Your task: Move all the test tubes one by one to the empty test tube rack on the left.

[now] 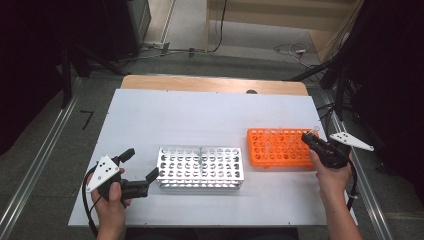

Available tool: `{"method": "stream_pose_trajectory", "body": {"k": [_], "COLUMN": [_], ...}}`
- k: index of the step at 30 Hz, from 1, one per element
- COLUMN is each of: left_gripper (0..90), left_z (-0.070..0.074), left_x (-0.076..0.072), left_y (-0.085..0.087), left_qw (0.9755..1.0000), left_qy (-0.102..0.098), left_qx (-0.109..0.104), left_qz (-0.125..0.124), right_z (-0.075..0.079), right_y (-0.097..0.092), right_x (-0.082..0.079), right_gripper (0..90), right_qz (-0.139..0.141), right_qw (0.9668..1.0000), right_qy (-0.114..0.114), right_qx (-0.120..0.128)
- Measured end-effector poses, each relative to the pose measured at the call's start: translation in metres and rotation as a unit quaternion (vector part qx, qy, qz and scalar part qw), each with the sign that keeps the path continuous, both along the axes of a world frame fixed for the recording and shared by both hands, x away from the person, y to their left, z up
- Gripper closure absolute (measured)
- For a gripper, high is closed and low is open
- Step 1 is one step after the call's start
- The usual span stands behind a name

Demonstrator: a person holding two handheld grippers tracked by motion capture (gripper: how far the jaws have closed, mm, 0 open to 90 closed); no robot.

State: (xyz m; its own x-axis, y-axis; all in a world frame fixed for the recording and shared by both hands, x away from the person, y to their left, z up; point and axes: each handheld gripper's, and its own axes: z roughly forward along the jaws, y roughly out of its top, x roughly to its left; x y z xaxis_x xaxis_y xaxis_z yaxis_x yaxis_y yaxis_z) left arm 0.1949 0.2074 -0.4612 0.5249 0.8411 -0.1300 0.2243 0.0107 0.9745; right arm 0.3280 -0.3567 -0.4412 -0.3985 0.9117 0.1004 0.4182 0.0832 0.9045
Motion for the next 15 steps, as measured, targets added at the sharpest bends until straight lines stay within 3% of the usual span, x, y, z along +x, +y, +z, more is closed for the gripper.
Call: {"method": "stream_pose_trajectory", "body": {"k": [5, 7, 10, 13, 15], "left_gripper": [0.0, 0.0, 0.0, 0.0, 0.0], "left_z": [0.006, 0.009, 0.019, 0.023, 0.028], "left_x": [-0.001, 0.000, -0.001, -0.001, 0.001], "left_y": [-0.007, -0.010, -0.020, -0.027, -0.038], "left_qw": [0.9999, 0.9998, 0.9993, 0.9988, 0.9982], "left_qy": [-0.005, -0.002, -0.003, -0.004, -0.001], "left_qx": [0.001, 0.000, 0.016, 0.019, 0.023], "left_qz": [-0.012, -0.020, -0.033, -0.044, -0.055], "right_z": [0.013, 0.022, 0.032, 0.035, 0.038], "right_y": [0.003, 0.006, 0.013, 0.017, 0.028], "right_x": [-0.009, -0.014, -0.021, -0.025, -0.031], "right_gripper": [74.1, 74.1, 74.0, 74.0, 74.1], "right_qz": [0.012, 0.028, 0.046, 0.054, 0.079], "right_qw": [0.9999, 0.9995, 0.9988, 0.9983, 0.9967], "right_qy": [-0.008, -0.012, -0.017, -0.019, -0.018], "right_qx": [-0.001, -0.003, -0.010, -0.009, -0.006]}}
